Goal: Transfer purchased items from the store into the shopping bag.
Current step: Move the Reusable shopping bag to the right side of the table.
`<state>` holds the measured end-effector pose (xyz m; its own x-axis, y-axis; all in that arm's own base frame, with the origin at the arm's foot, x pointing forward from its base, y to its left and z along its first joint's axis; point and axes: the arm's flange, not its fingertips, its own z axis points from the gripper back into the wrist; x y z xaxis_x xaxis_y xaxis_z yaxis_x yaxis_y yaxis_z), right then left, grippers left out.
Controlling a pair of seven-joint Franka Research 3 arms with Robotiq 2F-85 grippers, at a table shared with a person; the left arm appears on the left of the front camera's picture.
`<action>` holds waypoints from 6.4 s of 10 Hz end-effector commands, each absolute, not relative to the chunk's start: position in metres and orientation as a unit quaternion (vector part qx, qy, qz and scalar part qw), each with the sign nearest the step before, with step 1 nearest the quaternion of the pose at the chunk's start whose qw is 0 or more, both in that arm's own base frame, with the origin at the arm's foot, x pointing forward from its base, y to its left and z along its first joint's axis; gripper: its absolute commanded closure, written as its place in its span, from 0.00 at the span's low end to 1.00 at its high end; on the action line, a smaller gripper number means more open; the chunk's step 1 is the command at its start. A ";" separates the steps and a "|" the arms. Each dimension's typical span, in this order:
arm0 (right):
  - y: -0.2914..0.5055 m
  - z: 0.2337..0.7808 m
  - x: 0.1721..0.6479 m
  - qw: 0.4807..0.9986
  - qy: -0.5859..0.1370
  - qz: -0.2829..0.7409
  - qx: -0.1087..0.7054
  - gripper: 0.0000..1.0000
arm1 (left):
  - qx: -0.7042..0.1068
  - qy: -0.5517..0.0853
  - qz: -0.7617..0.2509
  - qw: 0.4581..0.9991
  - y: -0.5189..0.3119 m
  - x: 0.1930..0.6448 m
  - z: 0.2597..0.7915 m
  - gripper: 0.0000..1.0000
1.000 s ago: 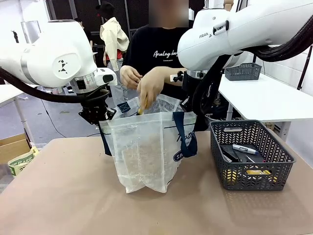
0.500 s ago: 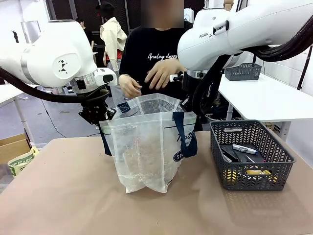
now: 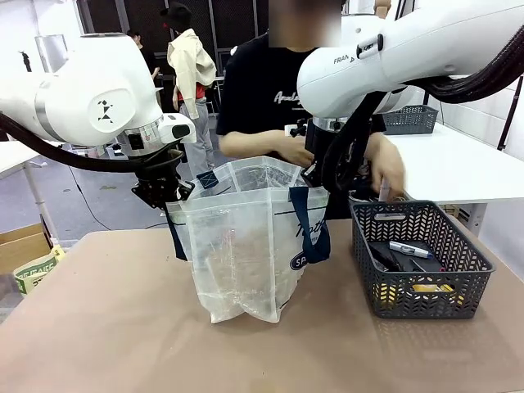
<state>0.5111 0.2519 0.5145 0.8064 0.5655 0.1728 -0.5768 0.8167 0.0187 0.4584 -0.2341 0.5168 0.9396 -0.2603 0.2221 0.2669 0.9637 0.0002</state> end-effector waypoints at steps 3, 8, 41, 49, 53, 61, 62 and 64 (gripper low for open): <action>0.249 0.514 0.511 0.950 -0.080 0.299 0.034 1.00 | -0.014 -0.111 -0.132 0.985 -0.232 0.458 0.517 1.00; 0.249 0.514 0.511 0.950 -0.080 0.299 0.034 1.00 | -0.014 -0.111 -0.132 0.985 -0.232 0.458 0.517 1.00; 0.249 0.514 0.511 0.950 -0.080 0.299 0.034 1.00 | -0.014 -0.111 -0.132 0.985 -0.232 0.458 0.517 1.00; 0.249 0.514 0.511 0.950 -0.080 0.299 0.034 1.00 | -0.014 -0.111 -0.132 0.985 -0.232 0.458 0.517 1.00; 0.249 0.514 0.511 0.950 -0.080 0.299 0.034 1.00 | -0.014 -0.111 -0.132 0.985 -0.232 0.458 0.517 1.00; 0.249 0.514 0.511 0.950 -0.080 0.299 0.034 1.00 | -0.014 -0.111 -0.132 0.985 -0.232 0.458 0.517 1.00; 0.249 0.514 0.511 0.950 -0.080 0.299 0.034 1.00 | -0.014 -0.111 -0.132 0.985 -0.232 0.458 0.517 1.00; 0.249 0.514 0.511 0.950 -0.080 0.299 0.034 1.00 | -0.014 -0.111 -0.132 0.985 -0.232 0.458 0.517 1.00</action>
<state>0.5110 0.2519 0.5149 0.8062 0.5654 0.1741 -0.5768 0.8167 0.0184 0.4584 -0.2342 0.5173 0.9394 -0.2602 0.2231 0.2669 0.9637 0.0000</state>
